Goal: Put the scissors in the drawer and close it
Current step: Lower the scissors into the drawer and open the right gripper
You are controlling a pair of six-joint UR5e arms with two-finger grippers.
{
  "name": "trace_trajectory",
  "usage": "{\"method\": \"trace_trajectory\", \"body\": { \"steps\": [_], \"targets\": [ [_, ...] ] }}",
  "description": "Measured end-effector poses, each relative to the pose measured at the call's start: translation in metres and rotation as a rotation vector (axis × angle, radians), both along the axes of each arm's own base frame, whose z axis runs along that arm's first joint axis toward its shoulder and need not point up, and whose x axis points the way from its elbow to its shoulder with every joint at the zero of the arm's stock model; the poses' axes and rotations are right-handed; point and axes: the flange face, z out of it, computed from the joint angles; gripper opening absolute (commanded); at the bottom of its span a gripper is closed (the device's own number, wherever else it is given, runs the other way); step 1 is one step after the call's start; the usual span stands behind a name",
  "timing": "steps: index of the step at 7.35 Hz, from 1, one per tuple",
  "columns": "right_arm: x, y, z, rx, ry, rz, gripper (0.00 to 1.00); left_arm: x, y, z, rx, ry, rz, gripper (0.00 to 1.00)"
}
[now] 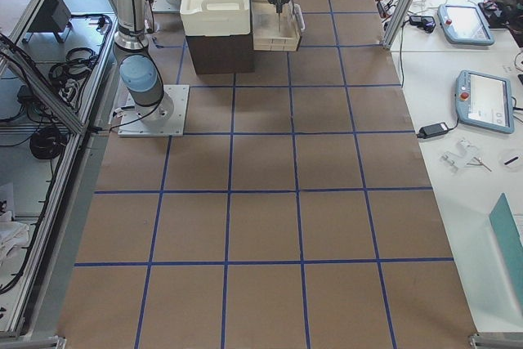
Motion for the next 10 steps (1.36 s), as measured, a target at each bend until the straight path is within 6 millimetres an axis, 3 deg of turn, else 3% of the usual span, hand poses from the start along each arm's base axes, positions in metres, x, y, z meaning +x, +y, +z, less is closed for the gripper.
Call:
{"method": "trace_trajectory", "body": {
  "steps": [1, 2, 3, 5, 7, 10],
  "targets": [
    [0.001, -0.004, -0.004, -0.009, -0.006, -0.002, 0.16, 0.0, 0.0, 0.0, 0.0, 0.0, 0.0, 1.0],
    [0.001, -0.006, -0.005, -0.016, -0.011, -0.014, 0.61, 0.0, 0.0, -0.001, 0.001, 0.0, 0.0, 1.0],
    [0.0, -0.007, -0.003, -0.022, -0.018, -0.041, 0.85, 0.0, 0.0, -0.001, 0.001, 0.0, 0.0, 1.0],
    [-0.003, -0.006, 0.009, -0.041, -0.034, -0.106, 0.99, 0.0, 0.0, 0.0, -0.001, 0.0, 0.001, 1.0],
    [-0.007, 0.0, 0.031, -0.072, -0.062, -0.234, 0.99, 0.001, 0.0, 0.0, 0.0, 0.0, 0.001, 1.0],
    [-0.018, 0.004, 0.058, -0.104, -0.138, -0.625, 1.0, 0.001, 0.0, 0.0, -0.001, 0.0, 0.001, 1.0]
  ]
}}
